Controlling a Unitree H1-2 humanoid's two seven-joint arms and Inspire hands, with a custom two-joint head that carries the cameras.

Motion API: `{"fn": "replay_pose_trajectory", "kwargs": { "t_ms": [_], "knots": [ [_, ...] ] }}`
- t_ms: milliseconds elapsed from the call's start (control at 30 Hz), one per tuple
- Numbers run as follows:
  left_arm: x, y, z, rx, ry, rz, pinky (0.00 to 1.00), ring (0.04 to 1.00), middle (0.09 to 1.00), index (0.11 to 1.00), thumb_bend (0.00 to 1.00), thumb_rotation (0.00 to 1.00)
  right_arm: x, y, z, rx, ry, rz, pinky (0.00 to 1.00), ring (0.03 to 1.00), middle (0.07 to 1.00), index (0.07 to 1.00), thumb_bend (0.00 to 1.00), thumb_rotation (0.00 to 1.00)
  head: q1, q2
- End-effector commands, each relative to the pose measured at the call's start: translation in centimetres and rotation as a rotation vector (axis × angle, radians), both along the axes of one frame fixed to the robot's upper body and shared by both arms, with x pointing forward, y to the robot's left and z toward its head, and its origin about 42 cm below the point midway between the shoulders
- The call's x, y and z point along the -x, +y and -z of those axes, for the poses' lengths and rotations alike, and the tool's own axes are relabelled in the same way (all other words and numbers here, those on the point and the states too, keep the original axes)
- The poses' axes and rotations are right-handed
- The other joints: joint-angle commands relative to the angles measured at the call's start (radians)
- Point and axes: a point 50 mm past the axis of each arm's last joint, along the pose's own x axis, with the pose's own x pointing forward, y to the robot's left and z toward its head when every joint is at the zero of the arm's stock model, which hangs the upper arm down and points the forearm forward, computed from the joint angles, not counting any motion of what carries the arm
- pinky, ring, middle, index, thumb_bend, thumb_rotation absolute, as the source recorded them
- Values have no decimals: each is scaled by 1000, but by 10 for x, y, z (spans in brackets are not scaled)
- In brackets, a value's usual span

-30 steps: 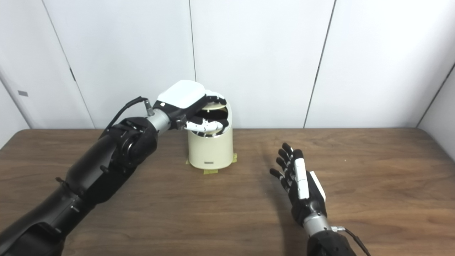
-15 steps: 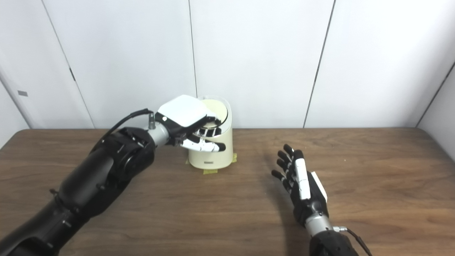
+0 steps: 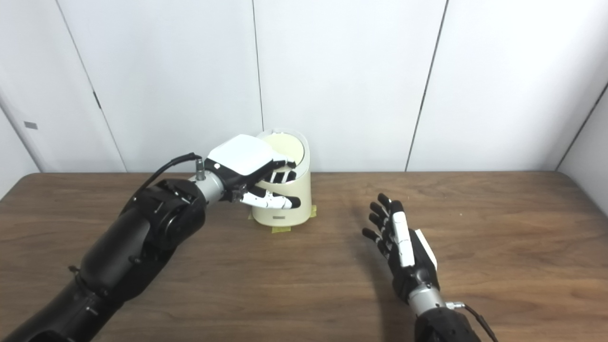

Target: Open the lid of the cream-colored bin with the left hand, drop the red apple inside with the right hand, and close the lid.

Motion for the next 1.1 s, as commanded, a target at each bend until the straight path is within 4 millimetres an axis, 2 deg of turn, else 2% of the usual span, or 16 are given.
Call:
{"fn": "replay_pose_trajectory", "kwargs": {
  "t_ms": [0, 167, 333, 567, 700, 967, 1067],
  "knots": [
    [-7, 3, -7, 6, 2, -21, 849, 849, 859, 897, 601, 847, -5, 3, -21, 12, -84, -15, 848, 943, 946, 970, 590, 1000, -2, 0],
    [-14, 4, 2, 58, 57, -38, 844, 851, 867, 905, 594, 808, -4, 3, -21, 28, -86, -25, 841, 947, 949, 971, 592, 1000, -4, 1],
    [-20, 1, 7, 89, 82, -44, 708, 810, 851, 894, 611, 765, -4, 3, -21, 41, -80, -22, 834, 937, 940, 962, 600, 989, -6, 4],
    [-22, -3, 7, 78, 84, -43, 712, 816, 851, 893, 624, 787, -4, 2, -22, 47, -81, -16, 831, 930, 935, 957, 618, 975, -6, 7],
    [-21, -3, 5, 63, 63, -29, 801, 819, 846, 889, 617, 800, -4, 1, -21, 41, -81, -18, 845, 932, 938, 959, 611, 968, -5, 7],
    [-12, -2, -11, 74, -17, 14, 854, 816, 835, 887, 582, 771, -5, 0, -20, 40, -81, -16, 837, 934, 940, 961, 602, 960, -9, 8],
    [-7, 0, -18, 102, -64, 31, 844, 800, 815, 873, 586, 714, -6, -1, -21, 41, -82, -14, 835, 932, 938, 960, 603, 963, -11, 9]
  ]
}}
